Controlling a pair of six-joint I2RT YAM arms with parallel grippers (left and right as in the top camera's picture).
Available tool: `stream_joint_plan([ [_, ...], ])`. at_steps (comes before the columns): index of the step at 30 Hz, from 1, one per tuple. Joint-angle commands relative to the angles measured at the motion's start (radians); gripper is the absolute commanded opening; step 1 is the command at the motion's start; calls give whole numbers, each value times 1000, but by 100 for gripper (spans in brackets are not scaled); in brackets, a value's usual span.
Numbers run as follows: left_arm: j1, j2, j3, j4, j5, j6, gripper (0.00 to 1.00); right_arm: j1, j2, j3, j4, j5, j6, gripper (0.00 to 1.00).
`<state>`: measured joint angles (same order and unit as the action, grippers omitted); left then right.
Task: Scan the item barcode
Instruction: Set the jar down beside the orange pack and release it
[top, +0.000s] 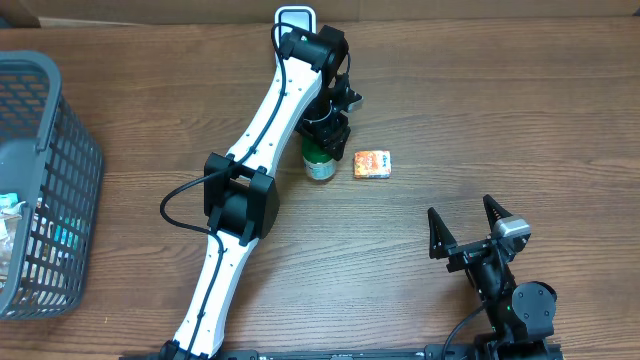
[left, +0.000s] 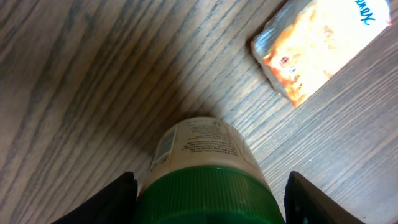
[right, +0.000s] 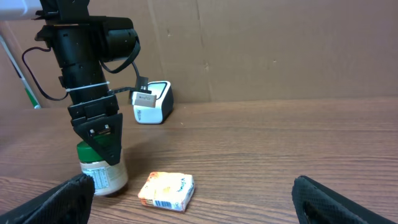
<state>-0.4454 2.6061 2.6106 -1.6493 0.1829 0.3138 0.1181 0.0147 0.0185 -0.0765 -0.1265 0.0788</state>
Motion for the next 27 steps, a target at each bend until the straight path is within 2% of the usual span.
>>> stream_joint_plan([
  [1, -8, 21, 0, 5, 56, 8, 63, 0, -12, -10, 3, -2, 2, 100],
  [6, -8, 21, 0, 17, 62, 8, 73, 0, -12, -10, 3, -2, 2, 100],
  [13, -4, 17, 2, 23, 38, 8, 76, 0, -12, -10, 3, -2, 2, 100],
  [20, 33, -22, 134, 12, -10, -16, 95, 0, -12, -10, 3, -2, 2, 100],
  [22, 48, -50, 216, 11, -13, -55, 98, 0, -12, -10, 3, -2, 2, 100],
  [27, 94, -161, 430, -32, -152, -298, 98, 0, -12, -10, 3, -2, 2, 100],
])
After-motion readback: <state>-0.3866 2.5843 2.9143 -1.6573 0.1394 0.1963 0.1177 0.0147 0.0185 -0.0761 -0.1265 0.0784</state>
